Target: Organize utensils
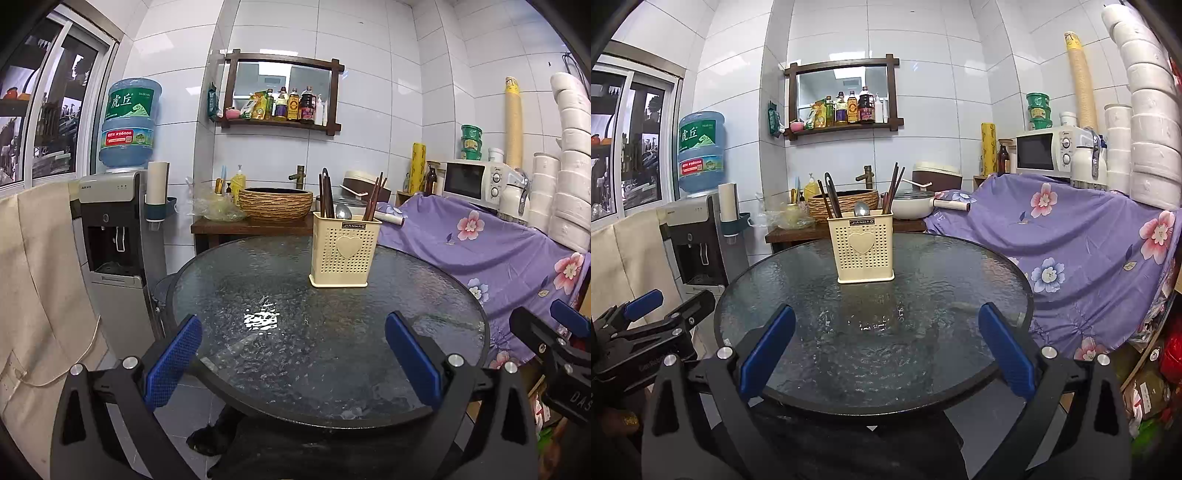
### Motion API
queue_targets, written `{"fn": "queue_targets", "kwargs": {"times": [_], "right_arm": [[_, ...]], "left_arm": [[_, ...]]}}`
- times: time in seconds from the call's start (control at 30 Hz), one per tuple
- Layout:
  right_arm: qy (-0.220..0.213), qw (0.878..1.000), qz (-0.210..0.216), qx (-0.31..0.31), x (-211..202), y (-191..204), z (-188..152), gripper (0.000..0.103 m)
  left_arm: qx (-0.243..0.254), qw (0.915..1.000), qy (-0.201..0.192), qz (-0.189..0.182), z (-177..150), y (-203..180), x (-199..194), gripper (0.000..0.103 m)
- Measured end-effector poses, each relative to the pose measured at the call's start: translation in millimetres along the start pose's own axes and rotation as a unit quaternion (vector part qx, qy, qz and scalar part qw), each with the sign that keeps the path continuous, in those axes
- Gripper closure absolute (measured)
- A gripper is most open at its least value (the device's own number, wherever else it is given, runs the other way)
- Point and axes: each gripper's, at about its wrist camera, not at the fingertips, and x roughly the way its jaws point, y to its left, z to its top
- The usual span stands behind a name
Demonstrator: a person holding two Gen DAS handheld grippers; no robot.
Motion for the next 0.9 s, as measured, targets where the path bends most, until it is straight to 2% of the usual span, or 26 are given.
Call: {"fn": "queue_targets", "kwargs": {"times": [0.53,0.9], "right_arm": [[0.003,1.000,0.002,-0.002,2.9,2.7,-0.5,0.005],[0.005,1.000,0.002,-0.002,3.4,3.0,-1.7,0.005]], "left_arm": [[-0.006,1.0000,0.002,-0.002,0.0,2.8,0.5,0.006],[0.007,1.0000,0.003,0.002,-3.3,-5.4,-0.4,0.006]]}}
